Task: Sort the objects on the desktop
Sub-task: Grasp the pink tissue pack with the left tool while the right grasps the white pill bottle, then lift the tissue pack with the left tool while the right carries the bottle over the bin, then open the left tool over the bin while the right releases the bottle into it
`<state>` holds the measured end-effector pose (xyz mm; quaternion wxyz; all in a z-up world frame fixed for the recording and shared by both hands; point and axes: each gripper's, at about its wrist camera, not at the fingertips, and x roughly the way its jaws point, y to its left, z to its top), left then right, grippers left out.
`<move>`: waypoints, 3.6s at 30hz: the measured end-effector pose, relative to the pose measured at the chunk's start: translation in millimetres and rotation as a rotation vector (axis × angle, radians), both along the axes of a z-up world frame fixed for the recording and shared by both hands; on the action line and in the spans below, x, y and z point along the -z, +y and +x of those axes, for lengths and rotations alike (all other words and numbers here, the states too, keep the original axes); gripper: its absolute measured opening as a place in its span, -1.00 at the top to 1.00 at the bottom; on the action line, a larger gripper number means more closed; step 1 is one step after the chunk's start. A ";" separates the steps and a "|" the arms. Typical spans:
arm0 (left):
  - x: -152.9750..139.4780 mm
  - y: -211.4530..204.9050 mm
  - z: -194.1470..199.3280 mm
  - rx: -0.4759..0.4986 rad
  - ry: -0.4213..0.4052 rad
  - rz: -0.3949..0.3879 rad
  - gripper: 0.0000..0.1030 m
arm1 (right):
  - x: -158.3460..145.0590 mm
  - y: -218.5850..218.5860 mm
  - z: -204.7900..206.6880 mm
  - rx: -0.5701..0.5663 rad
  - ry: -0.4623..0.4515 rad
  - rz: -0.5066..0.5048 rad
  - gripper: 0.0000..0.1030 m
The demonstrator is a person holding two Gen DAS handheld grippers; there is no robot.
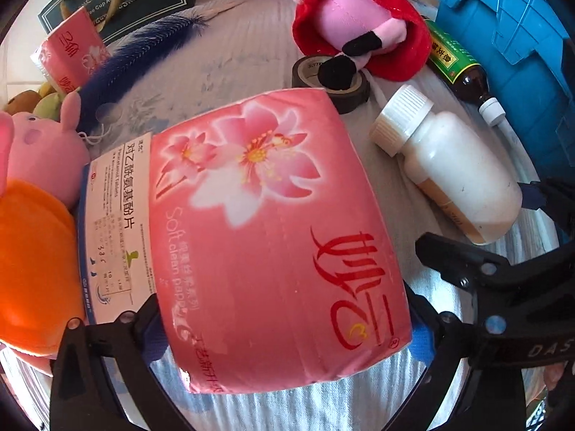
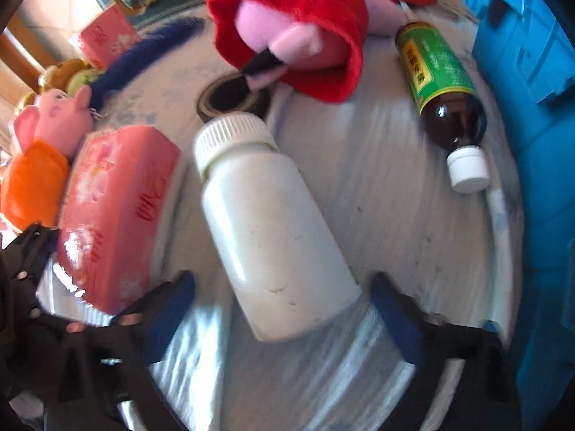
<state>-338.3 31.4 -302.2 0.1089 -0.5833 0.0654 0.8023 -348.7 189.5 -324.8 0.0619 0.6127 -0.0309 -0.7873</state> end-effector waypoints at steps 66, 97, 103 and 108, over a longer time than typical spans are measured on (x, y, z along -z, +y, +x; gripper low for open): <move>-336.5 122.9 108.3 0.239 0.672 0.284 -0.69 | -385.4 70.8 191.9 0.261 0.836 0.275 -0.02; -326.1 290.1 114.7 0.478 0.492 0.203 -0.85 | -359.0 265.6 208.6 0.525 0.678 0.360 -1.00; -328.2 263.4 128.6 0.461 0.515 0.239 -0.85 | -354.5 249.7 218.2 0.514 0.663 0.339 -1.00; -330.2 224.5 134.8 0.405 0.534 0.274 -0.85 | -358.0 222.3 233.2 0.483 0.696 0.308 -1.00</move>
